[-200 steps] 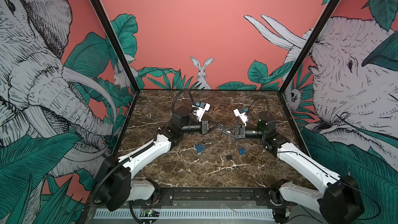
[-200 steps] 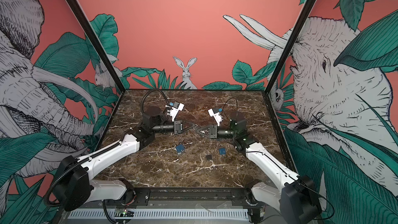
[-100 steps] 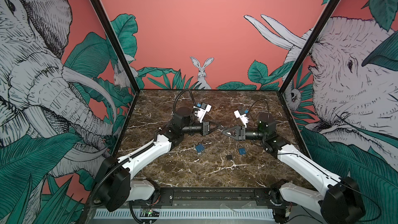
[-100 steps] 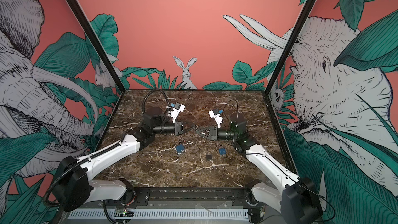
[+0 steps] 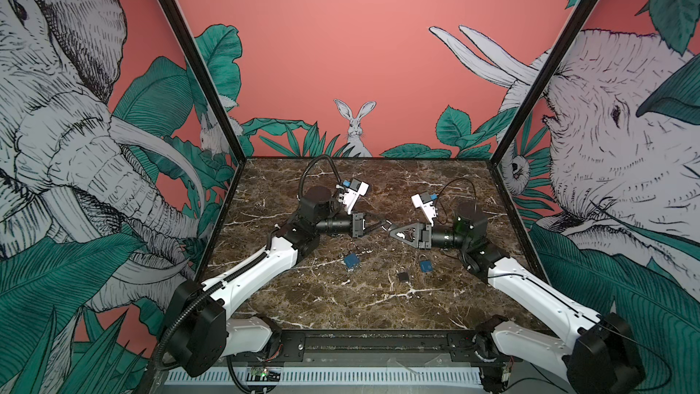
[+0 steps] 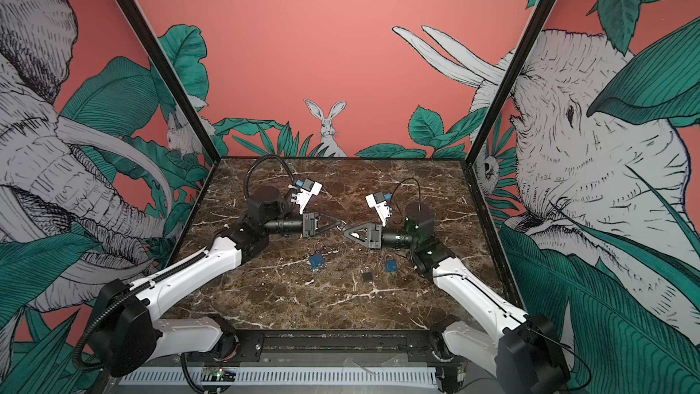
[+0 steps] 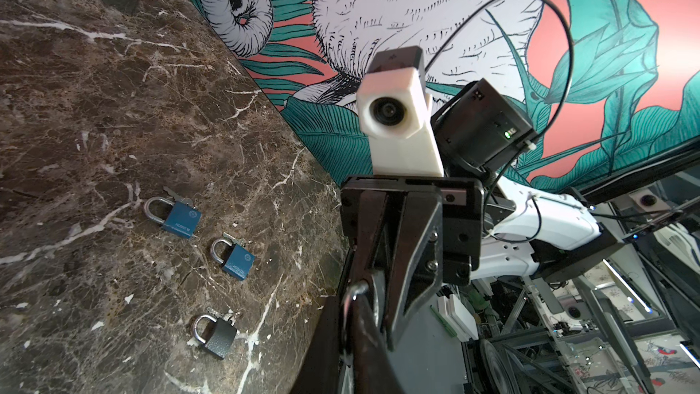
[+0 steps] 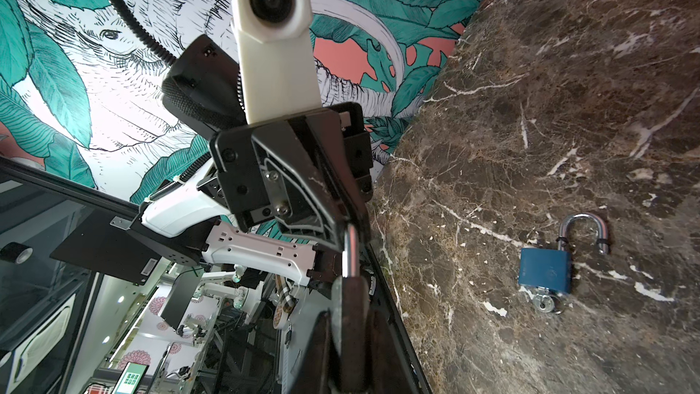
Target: Lock with the key
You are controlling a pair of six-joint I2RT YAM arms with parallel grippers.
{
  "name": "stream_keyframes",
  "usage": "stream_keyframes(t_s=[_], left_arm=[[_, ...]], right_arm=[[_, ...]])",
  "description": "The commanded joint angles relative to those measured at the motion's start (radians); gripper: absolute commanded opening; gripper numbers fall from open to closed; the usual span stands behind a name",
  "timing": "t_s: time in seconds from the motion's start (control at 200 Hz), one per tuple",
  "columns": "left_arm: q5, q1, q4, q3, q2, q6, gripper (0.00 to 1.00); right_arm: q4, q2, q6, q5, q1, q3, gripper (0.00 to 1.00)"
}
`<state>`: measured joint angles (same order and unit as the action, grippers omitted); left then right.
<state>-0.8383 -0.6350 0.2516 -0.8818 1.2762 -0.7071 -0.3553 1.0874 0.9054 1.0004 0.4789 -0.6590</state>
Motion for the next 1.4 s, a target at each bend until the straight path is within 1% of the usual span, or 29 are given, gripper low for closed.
stream_keyframes(t_s=[0.0,0.095,0.31,0.425,0.56,0.655,0.93,1.06,1.12,1.395], left_arm=[[-0.023,0.008,-0.005,-0.022,-0.025,-0.020,0.17],[-0.033,0.008,-0.002,-0.024,-0.026,-0.024,0.19],[-0.045,0.008,0.003,-0.021,-0.031,-0.026,0.19],[-0.047,0.008,0.009,-0.026,-0.027,-0.027,0.21],[-0.043,0.008,0.009,-0.034,-0.014,-0.023,0.24],[-0.052,0.008,0.019,-0.044,0.005,-0.027,0.24],[-0.070,0.007,0.040,-0.050,0.027,-0.039,0.15],[-0.075,0.008,0.041,-0.050,0.031,-0.044,0.07],[-0.075,0.008,0.046,-0.048,0.035,-0.047,0.00],[-0.054,0.008,0.115,-0.030,0.053,-0.097,0.00]], right_arm=[[-0.074,0.004,-0.012,-0.019,0.002,-0.013,0.00],[-0.073,0.005,-0.011,-0.017,0.004,-0.015,0.00],[-0.074,0.012,-0.008,-0.016,0.004,-0.022,0.00],[-0.083,0.017,-0.001,-0.011,0.005,-0.025,0.00],[-0.096,0.025,0.011,-0.002,0.009,-0.024,0.00],[-0.096,0.025,0.010,-0.003,0.011,-0.027,0.00],[-0.090,0.031,0.009,-0.001,0.012,-0.041,0.00],[-0.093,0.037,0.007,0.000,0.015,-0.041,0.00],[-0.095,0.040,0.010,-0.001,0.015,-0.042,0.00],[-0.091,0.044,0.018,-0.017,0.017,-0.047,0.00]])
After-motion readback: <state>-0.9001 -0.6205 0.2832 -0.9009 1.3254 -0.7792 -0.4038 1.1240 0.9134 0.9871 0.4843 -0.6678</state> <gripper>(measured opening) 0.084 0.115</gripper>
